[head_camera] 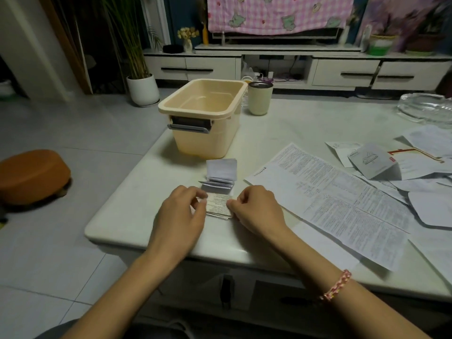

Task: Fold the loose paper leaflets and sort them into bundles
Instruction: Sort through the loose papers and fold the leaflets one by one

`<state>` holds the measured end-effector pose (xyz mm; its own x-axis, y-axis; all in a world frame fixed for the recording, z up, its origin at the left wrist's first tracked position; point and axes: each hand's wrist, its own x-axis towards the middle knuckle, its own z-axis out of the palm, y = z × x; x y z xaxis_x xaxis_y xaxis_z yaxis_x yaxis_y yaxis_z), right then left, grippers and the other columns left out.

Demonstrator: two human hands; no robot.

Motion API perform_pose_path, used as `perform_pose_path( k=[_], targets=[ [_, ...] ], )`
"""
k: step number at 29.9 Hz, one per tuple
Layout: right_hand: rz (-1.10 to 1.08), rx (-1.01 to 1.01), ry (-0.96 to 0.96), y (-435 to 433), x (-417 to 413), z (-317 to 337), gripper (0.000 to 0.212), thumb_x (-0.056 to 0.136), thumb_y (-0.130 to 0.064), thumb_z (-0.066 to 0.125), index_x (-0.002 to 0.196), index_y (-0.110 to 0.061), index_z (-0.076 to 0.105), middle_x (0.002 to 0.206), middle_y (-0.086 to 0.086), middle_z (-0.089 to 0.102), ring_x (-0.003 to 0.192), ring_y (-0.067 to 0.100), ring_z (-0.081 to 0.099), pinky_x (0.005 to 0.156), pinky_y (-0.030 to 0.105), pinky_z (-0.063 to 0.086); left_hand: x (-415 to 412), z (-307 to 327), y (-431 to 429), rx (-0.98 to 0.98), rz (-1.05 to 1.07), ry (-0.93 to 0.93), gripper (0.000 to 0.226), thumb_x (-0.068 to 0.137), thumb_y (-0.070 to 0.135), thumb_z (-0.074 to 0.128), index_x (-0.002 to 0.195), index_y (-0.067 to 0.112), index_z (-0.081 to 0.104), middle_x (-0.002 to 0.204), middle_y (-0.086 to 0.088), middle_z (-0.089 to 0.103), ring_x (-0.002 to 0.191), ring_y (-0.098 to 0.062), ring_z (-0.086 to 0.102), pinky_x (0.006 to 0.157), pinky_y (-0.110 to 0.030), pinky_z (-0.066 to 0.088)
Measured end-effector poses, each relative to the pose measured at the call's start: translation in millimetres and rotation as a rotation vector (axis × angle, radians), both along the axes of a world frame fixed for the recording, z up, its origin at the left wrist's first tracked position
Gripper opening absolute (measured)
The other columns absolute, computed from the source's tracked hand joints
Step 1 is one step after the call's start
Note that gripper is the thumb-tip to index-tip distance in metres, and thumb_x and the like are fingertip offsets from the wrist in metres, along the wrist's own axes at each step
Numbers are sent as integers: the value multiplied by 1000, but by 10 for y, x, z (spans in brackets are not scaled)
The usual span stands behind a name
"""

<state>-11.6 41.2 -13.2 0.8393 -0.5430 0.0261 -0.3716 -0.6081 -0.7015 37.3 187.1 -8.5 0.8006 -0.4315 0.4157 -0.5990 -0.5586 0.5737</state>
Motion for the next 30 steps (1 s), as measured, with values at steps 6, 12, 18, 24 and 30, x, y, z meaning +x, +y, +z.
perform_pose_path(
  k=[6, 12, 18, 24, 30],
  targets=[
    [-16, -157, 54, 67, 45, -6, 22, 85, -39, 56, 82, -17, 53, 96, 5, 65, 96, 26, 57, 70, 31, 39, -97, -174, -41, 161, -182, -134, 31, 83, 31, 41, 85, 13, 67, 88, -1, 59, 83, -21, 51, 69, -37, 50],
    [58, -99, -61, -169, -281, 242, 18, 85, -36, 60, 79, -21, 56, 72, -8, 55, 83, 18, 57, 71, 31, 44, -155, -55, -153, 20, -107, -186, 32, 84, 29, 40, 93, 11, 64, 92, -2, 60, 86, -13, 46, 68, -26, 43],
    [151, -300, -66, -744, -745, 486, 6, 84, -28, 62, 87, -24, 58, 76, -14, 56, 77, 10, 55, 66, 23, 41, -243, 63, -391, -89, -118, -177, 28, 87, 24, 43, 97, 10, 65, 94, -3, 60, 82, -19, 58, 66, -18, 40],
    [243, -321, 314, -1029, -948, 270, 81, 77, -57, 62, 141, -22, 27, 144, 2, 35, 129, 18, 37, 104, 33, 34, -440, 60, -827, -93, -249, -95, 25, 88, 19, 46, 103, 12, 64, 100, 1, 59, 89, -13, 56, 72, -18, 41],
    [197, -702, 265, -949, -937, 118, 33, 95, -37, 35, 120, -16, 43, 120, 5, 50, 106, 22, 48, 86, 32, 38, -519, 82, -1134, -156, -271, 28, 17, 92, 12, 52, 105, 14, 63, 101, 10, 54, 81, -1, 52, 74, -16, 42]
  ],
)
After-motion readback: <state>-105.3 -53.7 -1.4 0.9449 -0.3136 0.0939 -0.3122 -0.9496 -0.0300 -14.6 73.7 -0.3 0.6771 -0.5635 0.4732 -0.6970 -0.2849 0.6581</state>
